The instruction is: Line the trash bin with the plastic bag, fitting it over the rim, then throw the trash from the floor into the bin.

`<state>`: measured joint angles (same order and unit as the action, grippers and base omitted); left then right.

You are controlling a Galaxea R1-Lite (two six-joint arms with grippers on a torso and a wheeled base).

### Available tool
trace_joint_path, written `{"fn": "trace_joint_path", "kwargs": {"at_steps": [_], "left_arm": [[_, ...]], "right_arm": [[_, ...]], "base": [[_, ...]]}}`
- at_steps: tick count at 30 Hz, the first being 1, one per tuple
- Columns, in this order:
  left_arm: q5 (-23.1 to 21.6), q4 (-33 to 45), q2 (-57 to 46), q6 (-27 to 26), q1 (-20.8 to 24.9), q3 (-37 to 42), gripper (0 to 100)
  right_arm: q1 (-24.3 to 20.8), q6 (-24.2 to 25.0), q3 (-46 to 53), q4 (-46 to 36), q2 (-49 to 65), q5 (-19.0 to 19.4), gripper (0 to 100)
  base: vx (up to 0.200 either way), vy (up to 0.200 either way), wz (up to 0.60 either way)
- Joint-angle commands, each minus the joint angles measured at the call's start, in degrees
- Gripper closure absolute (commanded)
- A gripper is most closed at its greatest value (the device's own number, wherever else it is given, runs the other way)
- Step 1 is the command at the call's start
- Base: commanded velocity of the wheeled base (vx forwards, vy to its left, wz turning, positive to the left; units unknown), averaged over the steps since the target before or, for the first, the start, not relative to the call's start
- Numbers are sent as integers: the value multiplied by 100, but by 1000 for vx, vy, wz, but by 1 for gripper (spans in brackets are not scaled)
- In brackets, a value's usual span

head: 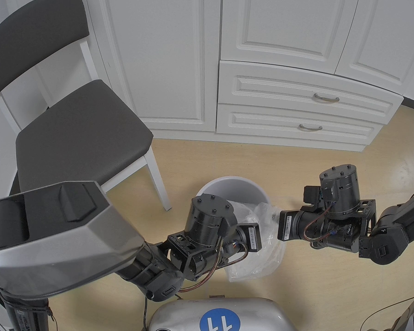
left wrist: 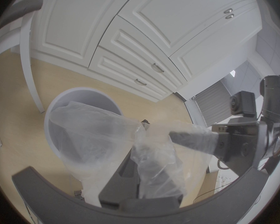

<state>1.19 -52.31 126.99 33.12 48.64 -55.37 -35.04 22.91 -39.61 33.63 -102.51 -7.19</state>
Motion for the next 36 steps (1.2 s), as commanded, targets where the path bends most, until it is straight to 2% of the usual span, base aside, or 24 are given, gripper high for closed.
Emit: {"fn": "trace_joint_path", "kwargs": {"at_steps": [1, 4, 12, 15, 17, 21, 22, 24, 30, 36], "left_arm": [[4, 98, 221, 98, -65, -194, 100], [4, 204, 247, 300, -206, -378, 100], [-14, 300, 274, 397, -724, -642, 100], [-32, 309, 265, 476, -891, -730, 100], [-49, 362, 221, 485, -1014, -747, 100], [-49, 415, 107, 493, -1050, -686, 100], [-49, 415, 107, 493, -1050, -686, 100], [-40, 423, 54, 493, -1023, -642, 100], [-14, 423, 89, 485, -1050, -633, 100], [-5, 423, 80, 485, -1050, -615, 100]], "right_arm": [[-3, 21, -91, -103, 12, -1, 100], [-3, 258, -197, -76, -59, -10, 100], [-3, 742, -451, 56, -278, -19, 100], [-3, 865, -460, 381, -454, -19, 100], [-3, 1058, -460, 891, -691, -19, 100], [-3, 1392, -478, 1778, -1227, 51, 100], [-3, 1392, -478, 1778, -1227, 51, 100], [-3, 1515, -513, 2191, -1667, 209, 100], [-12, 1849, -654, 2604, -2265, 280, 100], [-3, 2174, -741, 3176, -2695, 535, 100]], "base": [[0, 0, 0], [0, 0, 0], [0, 0, 0], [0, 0, 0], [0, 0, 0], [0, 0, 0], [0, 0, 0], [0, 0, 0], [0, 0, 0], [0, 0, 0]]}}
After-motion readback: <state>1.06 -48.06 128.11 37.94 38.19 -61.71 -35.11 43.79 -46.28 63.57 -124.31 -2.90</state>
